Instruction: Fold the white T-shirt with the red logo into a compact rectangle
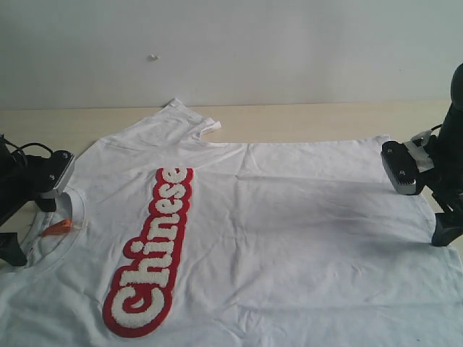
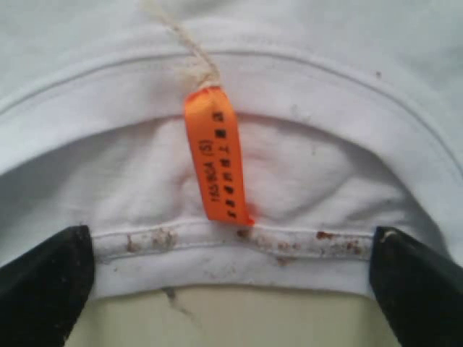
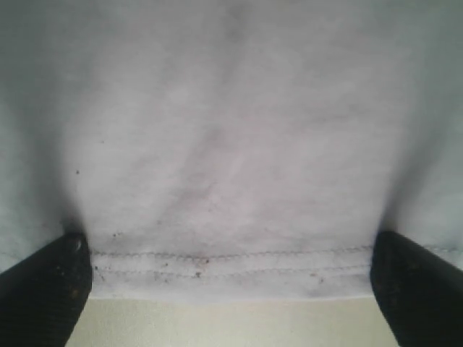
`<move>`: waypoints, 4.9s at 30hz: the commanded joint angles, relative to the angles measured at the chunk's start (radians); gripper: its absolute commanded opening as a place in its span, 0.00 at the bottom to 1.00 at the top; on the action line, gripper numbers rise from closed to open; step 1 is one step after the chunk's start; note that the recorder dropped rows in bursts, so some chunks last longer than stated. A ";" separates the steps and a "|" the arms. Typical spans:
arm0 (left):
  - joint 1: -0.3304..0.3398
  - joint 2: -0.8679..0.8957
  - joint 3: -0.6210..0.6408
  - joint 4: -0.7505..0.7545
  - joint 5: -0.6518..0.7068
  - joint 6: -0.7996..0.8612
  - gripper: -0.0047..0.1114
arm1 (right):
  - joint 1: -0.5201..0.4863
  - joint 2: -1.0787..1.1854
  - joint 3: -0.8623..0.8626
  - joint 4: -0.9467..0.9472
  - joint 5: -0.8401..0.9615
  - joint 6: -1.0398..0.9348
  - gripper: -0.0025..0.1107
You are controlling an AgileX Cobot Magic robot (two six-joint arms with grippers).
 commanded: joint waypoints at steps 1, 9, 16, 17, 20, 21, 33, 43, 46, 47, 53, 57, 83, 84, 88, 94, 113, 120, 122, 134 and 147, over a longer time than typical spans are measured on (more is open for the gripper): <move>0.002 0.022 0.001 0.000 0.005 -0.003 0.95 | -0.004 0.046 0.012 -0.015 -0.110 -0.004 0.95; 0.002 0.022 0.001 0.000 0.005 0.000 0.95 | -0.004 0.046 0.012 -0.013 -0.115 -0.028 0.95; 0.002 0.022 0.001 0.000 0.005 0.000 0.95 | -0.004 0.046 0.012 -0.013 -0.115 -0.028 0.95; 0.002 0.022 0.001 0.000 0.005 0.000 0.95 | -0.004 0.046 0.012 -0.013 -0.119 -0.030 0.95; 0.002 0.022 0.001 0.000 0.005 0.000 0.95 | -0.004 0.046 0.012 -0.015 -0.148 -0.071 0.95; 0.002 0.022 0.001 0.000 0.005 0.000 0.95 | -0.004 0.046 0.012 -0.015 -0.159 -0.075 0.95; 0.002 0.022 0.001 0.000 0.005 0.000 0.95 | -0.004 0.046 0.012 -0.012 -0.244 -0.074 0.79; 0.002 0.022 0.001 0.000 0.005 0.000 0.95 | -0.004 0.046 0.012 -0.012 -0.194 -0.192 0.02; 0.002 0.022 0.001 0.000 0.005 0.000 0.95 | -0.004 0.046 0.012 -0.012 -0.212 -0.192 0.02; 0.002 0.022 0.001 0.000 0.005 0.000 0.95 | -0.004 0.046 0.012 -0.012 -0.212 -0.192 0.02; 0.002 0.022 0.001 0.000 0.007 0.000 0.95 | -0.004 0.046 0.012 -0.012 -0.199 -0.192 0.02; 0.002 0.022 0.001 0.000 0.007 0.000 0.95 | -0.004 0.046 0.012 -0.003 -0.126 -0.218 0.02; 0.002 0.022 0.001 0.000 0.007 0.002 0.95 | -0.004 -0.021 0.012 0.068 -0.177 -0.168 0.02; 0.002 0.022 0.001 0.000 0.007 0.002 0.95 | -0.004 -0.021 0.012 0.068 -0.177 -0.168 0.02; 0.002 0.022 0.001 0.000 0.007 0.002 0.95 | -0.004 -0.022 0.012 0.068 -0.177 -0.166 0.02; 0.002 0.022 0.001 0.000 0.007 0.002 0.95 | -0.004 -0.022 0.012 0.068 -0.179 -0.166 0.02; 0.002 0.022 0.001 0.000 0.007 0.002 0.95 | -0.004 -0.022 0.012 0.068 -0.179 -0.166 0.02; 0.002 0.022 0.001 0.000 0.007 0.002 0.95 | -0.004 -0.022 0.012 0.068 -0.179 -0.166 0.02; 0.002 0.022 0.001 0.000 0.007 0.002 0.95 | -0.004 -0.022 0.012 0.068 -0.179 -0.166 0.02; 0.002 0.022 0.001 0.000 0.007 0.002 0.95 | -0.004 -0.022 0.012 0.068 -0.179 -0.166 0.02; 0.002 0.022 0.001 0.000 0.007 0.002 0.95 | -0.004 -0.022 0.012 0.068 -0.179 -0.166 0.02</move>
